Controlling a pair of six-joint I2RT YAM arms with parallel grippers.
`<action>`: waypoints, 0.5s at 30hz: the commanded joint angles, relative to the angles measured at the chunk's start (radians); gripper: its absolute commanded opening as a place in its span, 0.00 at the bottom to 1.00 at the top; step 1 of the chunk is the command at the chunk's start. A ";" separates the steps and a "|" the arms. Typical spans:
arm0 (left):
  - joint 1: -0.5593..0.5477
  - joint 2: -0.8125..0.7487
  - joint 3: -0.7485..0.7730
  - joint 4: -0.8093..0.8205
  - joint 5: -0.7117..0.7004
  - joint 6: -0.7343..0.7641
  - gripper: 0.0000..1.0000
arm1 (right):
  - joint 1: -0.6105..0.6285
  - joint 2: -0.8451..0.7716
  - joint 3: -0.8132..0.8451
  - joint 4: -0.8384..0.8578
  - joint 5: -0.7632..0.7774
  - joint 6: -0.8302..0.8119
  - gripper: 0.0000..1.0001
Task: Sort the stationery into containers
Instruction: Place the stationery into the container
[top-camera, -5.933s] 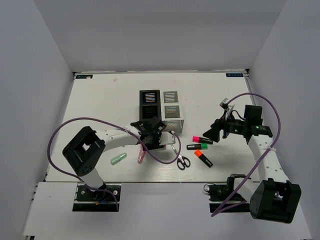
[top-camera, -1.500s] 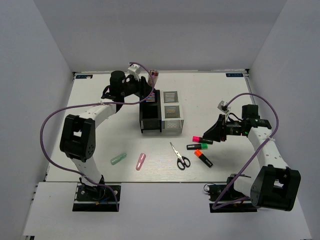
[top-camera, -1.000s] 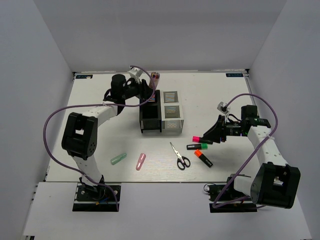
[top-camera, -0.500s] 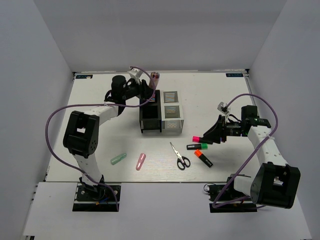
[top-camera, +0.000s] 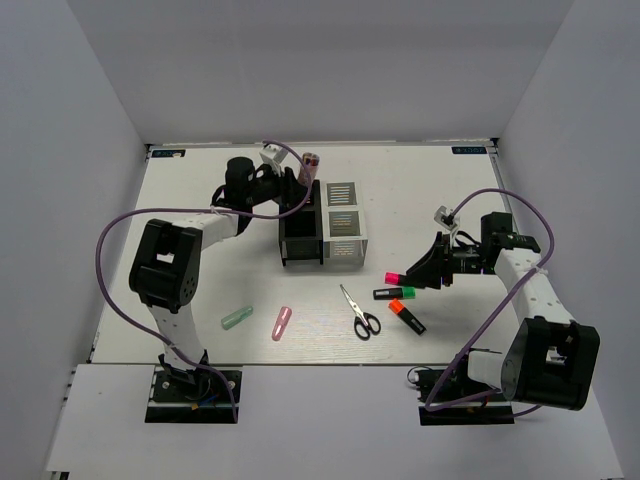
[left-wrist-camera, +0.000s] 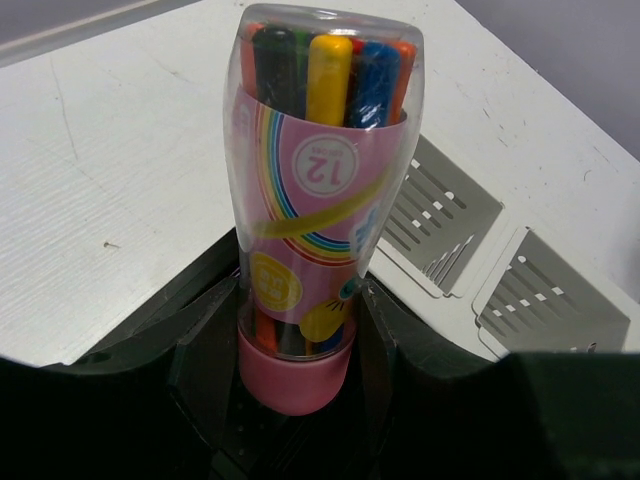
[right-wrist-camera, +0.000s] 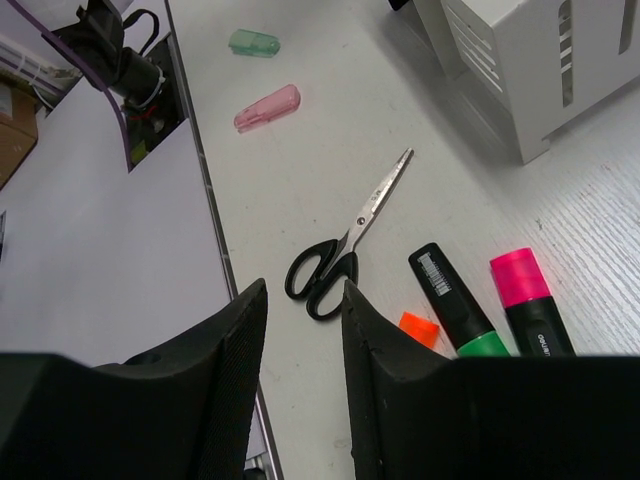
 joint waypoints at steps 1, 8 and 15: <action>0.004 -0.034 -0.020 0.050 0.004 0.012 0.04 | -0.004 0.005 0.037 -0.037 -0.044 -0.039 0.40; 0.004 -0.047 -0.039 0.048 -0.024 0.015 0.22 | -0.005 0.008 0.043 -0.044 -0.045 -0.043 0.40; 0.004 -0.049 -0.022 0.036 -0.030 0.012 0.30 | -0.007 0.008 0.045 -0.052 -0.045 -0.054 0.41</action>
